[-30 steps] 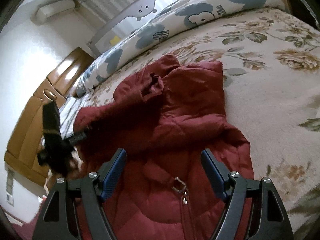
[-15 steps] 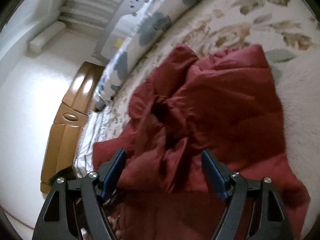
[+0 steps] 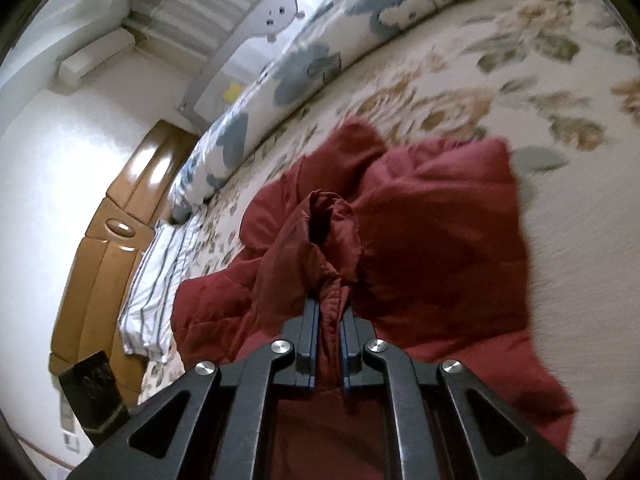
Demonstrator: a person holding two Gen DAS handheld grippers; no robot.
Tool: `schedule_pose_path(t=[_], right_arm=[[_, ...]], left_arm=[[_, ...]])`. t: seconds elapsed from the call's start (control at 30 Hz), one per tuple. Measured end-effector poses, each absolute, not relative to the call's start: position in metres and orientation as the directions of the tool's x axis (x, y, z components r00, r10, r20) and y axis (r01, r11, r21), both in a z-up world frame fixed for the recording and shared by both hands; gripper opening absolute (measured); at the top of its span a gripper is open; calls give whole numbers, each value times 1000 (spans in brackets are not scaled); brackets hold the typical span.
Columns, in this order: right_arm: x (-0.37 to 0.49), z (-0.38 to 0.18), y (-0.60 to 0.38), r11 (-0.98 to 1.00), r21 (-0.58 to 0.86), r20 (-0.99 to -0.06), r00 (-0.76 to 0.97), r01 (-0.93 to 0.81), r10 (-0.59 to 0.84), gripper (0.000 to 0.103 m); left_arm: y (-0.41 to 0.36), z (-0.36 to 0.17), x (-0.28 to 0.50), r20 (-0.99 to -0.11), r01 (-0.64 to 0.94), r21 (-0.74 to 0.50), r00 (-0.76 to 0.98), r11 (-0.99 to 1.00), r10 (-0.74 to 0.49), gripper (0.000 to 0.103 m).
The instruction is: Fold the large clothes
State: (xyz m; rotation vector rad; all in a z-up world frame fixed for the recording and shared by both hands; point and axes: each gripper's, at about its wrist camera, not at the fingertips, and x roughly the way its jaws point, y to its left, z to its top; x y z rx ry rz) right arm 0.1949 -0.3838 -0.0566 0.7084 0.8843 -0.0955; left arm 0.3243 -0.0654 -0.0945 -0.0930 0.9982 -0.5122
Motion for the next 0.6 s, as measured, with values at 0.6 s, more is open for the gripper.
schedule_pose_path(t=[0.6], right_arm=[[174,-74,-382,820,369,-823,563,437,71,17]], left_arm=[[-42,-138,384,-881,196,-165,411,967,-234,84]])
